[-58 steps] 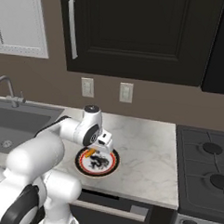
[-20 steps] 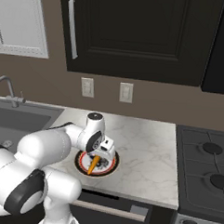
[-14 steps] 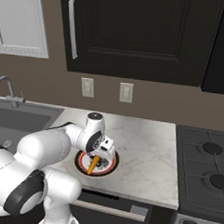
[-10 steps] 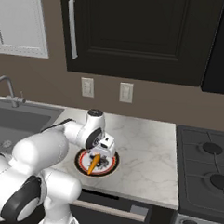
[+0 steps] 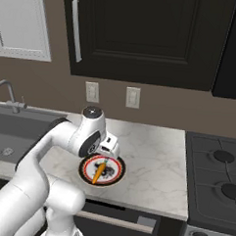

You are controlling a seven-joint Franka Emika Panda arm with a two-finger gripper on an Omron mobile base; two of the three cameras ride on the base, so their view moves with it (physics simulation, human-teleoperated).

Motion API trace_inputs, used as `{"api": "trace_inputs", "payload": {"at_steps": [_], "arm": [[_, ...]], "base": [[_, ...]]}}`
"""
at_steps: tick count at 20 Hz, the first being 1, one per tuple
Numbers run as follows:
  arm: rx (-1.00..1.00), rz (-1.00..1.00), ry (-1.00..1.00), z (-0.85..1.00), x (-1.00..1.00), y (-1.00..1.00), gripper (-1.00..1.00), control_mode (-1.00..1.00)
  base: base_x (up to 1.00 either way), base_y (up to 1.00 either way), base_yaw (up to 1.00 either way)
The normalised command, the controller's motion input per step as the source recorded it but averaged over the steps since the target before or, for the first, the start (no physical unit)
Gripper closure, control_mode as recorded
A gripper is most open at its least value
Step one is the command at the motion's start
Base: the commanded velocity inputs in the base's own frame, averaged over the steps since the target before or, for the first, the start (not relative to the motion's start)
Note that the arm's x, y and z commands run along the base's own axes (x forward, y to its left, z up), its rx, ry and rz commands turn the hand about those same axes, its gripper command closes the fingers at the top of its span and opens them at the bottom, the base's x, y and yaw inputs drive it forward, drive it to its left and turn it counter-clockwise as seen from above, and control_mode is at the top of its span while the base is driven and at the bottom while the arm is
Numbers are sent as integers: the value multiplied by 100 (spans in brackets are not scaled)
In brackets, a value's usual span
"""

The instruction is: Pick carrot from the fridge and place it on the plate on the counter.

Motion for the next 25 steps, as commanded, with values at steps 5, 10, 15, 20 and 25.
{"api": "trace_inputs", "payload": {"at_steps": [5,10,15,20,25], "arm": [[0,0,-23,70,-62,22,-100,-100],[-1,0,-15,79,-54,41,-100,-100],[-4,0,3,84,-45,62,-100,-100],[-3,0,2,73,-58,47,-100,-100],[-4,0,0,40,-61,14,-100,-100]], "base": [[0,0,0],[0,0,0],[0,0,0],[0,0,0],[0,0,0]]}}
